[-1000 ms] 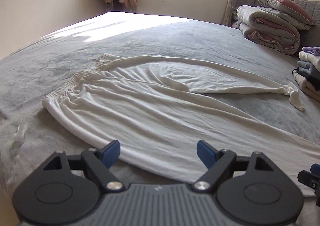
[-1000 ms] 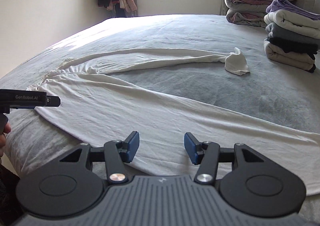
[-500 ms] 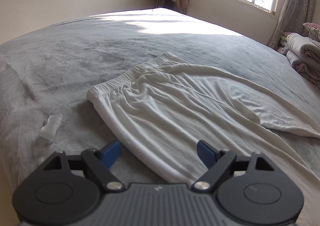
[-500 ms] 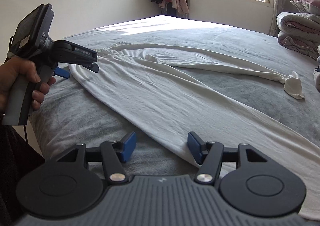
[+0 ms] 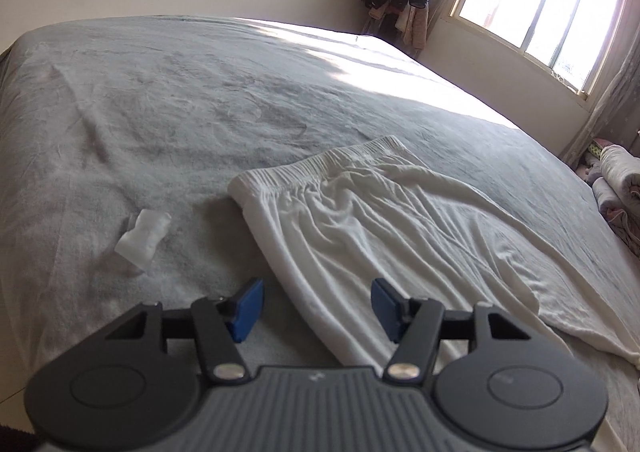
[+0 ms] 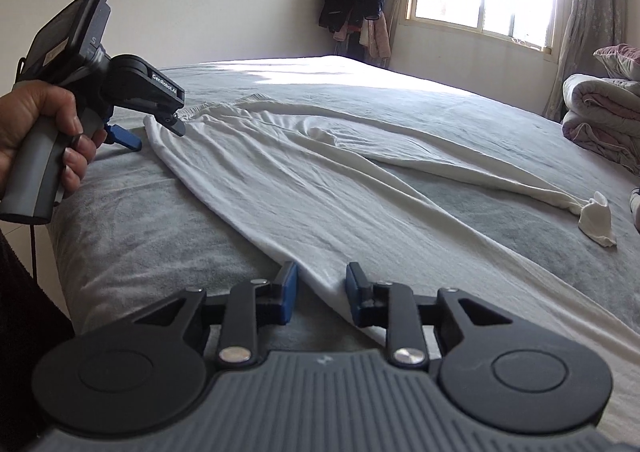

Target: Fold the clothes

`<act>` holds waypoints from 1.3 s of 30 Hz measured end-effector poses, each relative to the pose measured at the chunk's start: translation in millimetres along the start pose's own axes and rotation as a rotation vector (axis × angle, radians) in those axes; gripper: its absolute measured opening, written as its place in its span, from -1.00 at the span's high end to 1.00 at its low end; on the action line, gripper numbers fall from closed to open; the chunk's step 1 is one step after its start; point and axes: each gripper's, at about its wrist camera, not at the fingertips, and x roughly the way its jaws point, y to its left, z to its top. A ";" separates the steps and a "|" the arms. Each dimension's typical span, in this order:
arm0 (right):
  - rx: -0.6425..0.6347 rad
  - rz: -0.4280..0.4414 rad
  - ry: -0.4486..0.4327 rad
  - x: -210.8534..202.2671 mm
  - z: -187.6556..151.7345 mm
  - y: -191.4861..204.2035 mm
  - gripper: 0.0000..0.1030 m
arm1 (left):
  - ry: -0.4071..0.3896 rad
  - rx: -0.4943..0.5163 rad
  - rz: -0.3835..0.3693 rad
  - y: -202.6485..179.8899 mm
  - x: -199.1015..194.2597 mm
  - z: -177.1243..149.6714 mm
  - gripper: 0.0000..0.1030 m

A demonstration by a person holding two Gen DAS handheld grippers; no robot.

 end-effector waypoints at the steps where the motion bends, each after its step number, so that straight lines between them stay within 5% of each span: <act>1: -0.022 -0.002 0.000 0.5 0.3 3.3 0.86 | -0.001 0.007 0.002 0.6 0.6 -0.2 -0.14; 2: -0.042 -0.002 -0.001 0.8 0.6 6.4 0.98 | -0.003 0.015 0.006 0.8 0.9 -0.8 -0.11; 12: -0.122 0.054 0.037 -8.4 2.6 12.9 0.98 | -0.038 -0.061 0.064 17.7 -0.1 7.4 0.01; 19: -0.136 0.027 0.019 -4.1 1.2 19.6 0.74 | -0.057 -0.151 0.064 29.9 10.5 15.9 0.05; 28: -0.138 0.048 0.012 3.7 9.3 28.6 0.50 | -0.098 -0.144 0.127 33.4 18.7 14.1 1.00; 30: -0.136 0.056 0.011 4.2 10.6 30.5 0.58 | -0.112 -0.116 0.137 31.5 18.3 13.6 1.00; 31: -0.135 0.060 0.010 4.4 11.2 31.4 1.00 | -0.124 -0.111 0.148 31.1 16.3 13.8 1.00; 35: -0.131 0.080 0.008 4.8 13.8 35.2 1.00 | -0.173 -0.098 0.189 30.8 8.3 15.9 1.00; 39: -0.145 0.139 0.025 1.5 13.4 44.3 1.00 | -0.128 -0.086 0.209 33.0 15.6 18.0 1.00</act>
